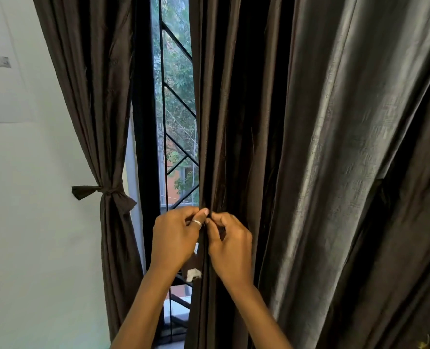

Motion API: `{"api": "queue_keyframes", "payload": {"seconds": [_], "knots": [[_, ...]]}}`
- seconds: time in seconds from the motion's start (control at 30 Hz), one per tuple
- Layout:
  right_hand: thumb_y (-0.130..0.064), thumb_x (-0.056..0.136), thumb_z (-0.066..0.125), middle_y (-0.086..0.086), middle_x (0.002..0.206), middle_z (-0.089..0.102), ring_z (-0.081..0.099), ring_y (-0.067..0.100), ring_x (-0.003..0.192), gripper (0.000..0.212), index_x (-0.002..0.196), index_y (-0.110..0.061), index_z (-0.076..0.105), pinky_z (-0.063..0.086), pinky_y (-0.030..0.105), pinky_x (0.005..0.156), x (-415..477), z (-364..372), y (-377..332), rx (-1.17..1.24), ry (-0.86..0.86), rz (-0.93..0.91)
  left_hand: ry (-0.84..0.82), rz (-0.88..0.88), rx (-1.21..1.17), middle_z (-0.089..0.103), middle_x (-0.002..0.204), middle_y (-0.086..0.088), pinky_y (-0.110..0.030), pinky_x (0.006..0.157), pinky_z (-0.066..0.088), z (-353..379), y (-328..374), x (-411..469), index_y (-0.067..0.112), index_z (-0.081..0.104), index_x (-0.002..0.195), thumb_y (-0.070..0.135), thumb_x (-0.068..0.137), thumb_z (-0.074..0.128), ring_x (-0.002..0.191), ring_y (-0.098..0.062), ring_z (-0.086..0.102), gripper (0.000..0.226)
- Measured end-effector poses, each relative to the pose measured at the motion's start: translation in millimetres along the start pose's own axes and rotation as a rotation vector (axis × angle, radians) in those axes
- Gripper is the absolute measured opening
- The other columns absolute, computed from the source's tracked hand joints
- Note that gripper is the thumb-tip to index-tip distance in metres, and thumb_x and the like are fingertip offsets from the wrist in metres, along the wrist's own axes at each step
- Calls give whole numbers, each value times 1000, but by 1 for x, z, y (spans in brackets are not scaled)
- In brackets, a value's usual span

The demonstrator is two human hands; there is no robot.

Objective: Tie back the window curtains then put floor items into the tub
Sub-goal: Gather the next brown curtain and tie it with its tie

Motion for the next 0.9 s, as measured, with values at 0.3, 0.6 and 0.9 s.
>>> {"api": "queue_keyframes", "payload": {"seconds": [0.3, 0.6, 0.9], "knots": [[-16, 100, 59, -10, 86, 58, 59, 5, 72, 16, 107, -20, 72, 42, 9, 59, -8, 5, -2, -48, 2, 11, -69, -43, -15, 70, 68, 12, -33, 68, 57, 5, 7, -2, 27, 76, 85, 43, 98, 54, 66, -3, 65, 30], [-15, 97, 61, -9, 77, 49, 49, 8, 58, 9, 97, -17, 69, 35, 17, 48, -13, 7, -4, -158, 45, -24, -1, -111, 176, 61, 55, 5, -37, 60, 56, 9, 17, 2, 26, 60, 69, 41, 96, 57, 54, -9, 60, 31], [-27, 93, 70, -10, 99, 71, 66, 2, 87, 18, 109, -23, 75, 53, 22, 78, 1, -26, 4, -97, 81, -11, 39, -63, 299, 54, 56, 3, -36, 54, 49, 4, 9, 5, 22, 46, 63, 35, 98, 54, 56, -19, 55, 39]]}}
Point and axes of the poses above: each hand's wrist, its own x-axis towards the middle knuckle, its own z-axis out of the palm, y = z × x, the point moved 6 cm from there along x, towards the middle knuckle
